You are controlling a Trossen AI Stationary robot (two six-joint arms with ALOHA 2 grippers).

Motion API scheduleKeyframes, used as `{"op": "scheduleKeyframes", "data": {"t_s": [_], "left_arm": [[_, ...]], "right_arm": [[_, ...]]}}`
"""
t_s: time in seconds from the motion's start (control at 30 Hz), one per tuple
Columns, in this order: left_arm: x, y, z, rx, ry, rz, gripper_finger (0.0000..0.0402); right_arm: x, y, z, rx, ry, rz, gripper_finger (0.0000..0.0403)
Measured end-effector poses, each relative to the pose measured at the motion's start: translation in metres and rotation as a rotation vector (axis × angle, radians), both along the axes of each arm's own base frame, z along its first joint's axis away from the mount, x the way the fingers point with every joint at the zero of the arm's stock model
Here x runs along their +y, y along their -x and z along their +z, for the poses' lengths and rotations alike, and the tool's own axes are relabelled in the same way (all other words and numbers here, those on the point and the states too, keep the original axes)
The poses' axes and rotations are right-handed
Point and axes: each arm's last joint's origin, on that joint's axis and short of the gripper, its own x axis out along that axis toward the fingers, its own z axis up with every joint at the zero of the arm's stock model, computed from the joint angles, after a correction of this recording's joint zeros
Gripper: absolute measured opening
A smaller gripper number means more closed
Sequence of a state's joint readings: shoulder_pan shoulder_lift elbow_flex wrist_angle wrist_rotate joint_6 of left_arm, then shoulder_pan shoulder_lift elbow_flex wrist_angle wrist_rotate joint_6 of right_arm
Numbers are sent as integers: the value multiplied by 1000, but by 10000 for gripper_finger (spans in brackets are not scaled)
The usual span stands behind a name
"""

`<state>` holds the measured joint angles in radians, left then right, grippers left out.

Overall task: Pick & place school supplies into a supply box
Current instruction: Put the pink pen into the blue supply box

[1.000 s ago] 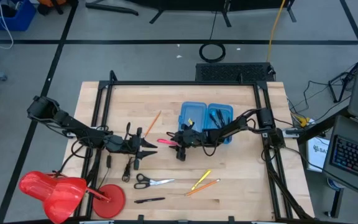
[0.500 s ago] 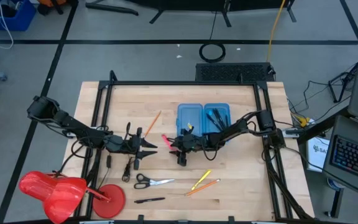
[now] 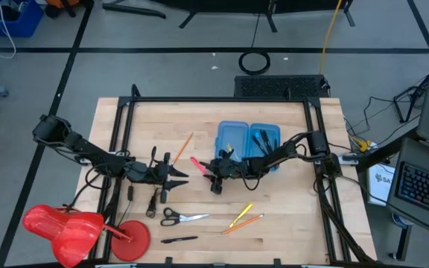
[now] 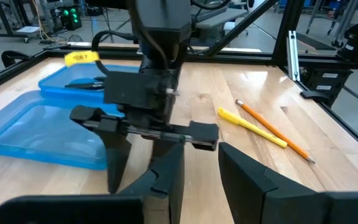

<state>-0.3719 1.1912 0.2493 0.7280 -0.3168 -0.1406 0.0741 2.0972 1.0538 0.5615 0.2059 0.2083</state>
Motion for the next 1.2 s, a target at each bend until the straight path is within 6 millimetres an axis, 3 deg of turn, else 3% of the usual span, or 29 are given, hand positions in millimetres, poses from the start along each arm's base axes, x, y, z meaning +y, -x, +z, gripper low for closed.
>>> {"op": "scheduleKeyframes", "data": {"t_s": [0.57,0.93,1.2], "left_arm": [[0,0,0,1,-1,0,104],[0,0,0,0,-2,0,104],[0,0,0,0,-3,0,104]], "right_arm": [[15,-2,6,-102,-26,-94,155],[16,-3,-24,-106,-29,-185,155],[20,-2,-27,-101,23,-198,155]]}}
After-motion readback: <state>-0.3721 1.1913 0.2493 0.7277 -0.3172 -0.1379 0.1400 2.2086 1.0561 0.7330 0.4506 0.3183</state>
